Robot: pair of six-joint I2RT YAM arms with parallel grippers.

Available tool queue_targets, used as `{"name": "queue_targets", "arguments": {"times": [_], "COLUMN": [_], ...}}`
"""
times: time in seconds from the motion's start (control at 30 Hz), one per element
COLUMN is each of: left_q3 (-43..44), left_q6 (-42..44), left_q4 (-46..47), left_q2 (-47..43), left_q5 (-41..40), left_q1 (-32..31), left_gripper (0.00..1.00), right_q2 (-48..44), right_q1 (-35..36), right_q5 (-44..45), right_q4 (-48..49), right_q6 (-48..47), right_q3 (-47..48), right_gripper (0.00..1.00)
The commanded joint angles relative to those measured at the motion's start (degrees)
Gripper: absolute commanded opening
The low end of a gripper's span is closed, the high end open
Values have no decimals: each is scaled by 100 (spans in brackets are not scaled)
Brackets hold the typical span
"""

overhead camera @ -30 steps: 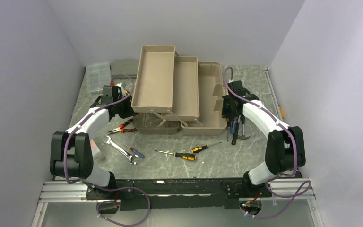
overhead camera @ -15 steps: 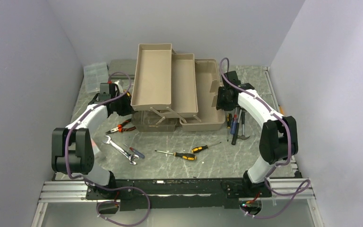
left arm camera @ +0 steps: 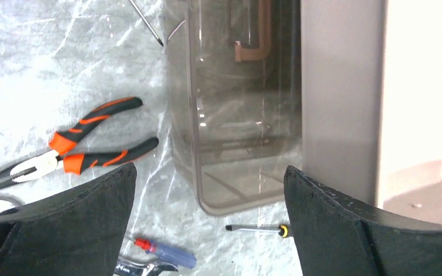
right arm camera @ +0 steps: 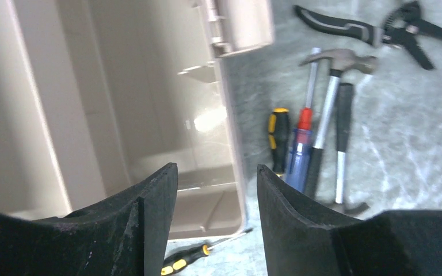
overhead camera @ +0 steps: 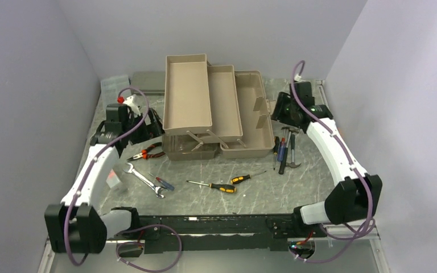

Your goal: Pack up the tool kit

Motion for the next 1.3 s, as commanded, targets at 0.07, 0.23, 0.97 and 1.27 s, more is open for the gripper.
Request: {"name": "queue_targets", "arguments": {"times": [0.07, 0.23, 0.97, 1.27], "left_q3": [-742, -764, -1319, -1341], "left_q6": [154, 372, -201, -155], "left_q4": [-328, -753, -417, -279], "left_q2": [-1228, -1517, -3395, -4091], "left_q5": [-50, -174, 1086, 1533], "left_q1": [-39, 135, 1555, 1454], "left_gripper": [99, 99, 94, 96], "right_q2": [-637, -739, 515, 1197], "right_q1": [-614, -826, -1126, -1109], "right_q5": [126, 184, -316, -794], "right_q4": [224, 425, 1405, 1832], "right_q6": [137, 237, -96, -157], "right_q3": [-708, -1124, -1799, -1728], "right_gripper": [55, 55, 47, 43]}}
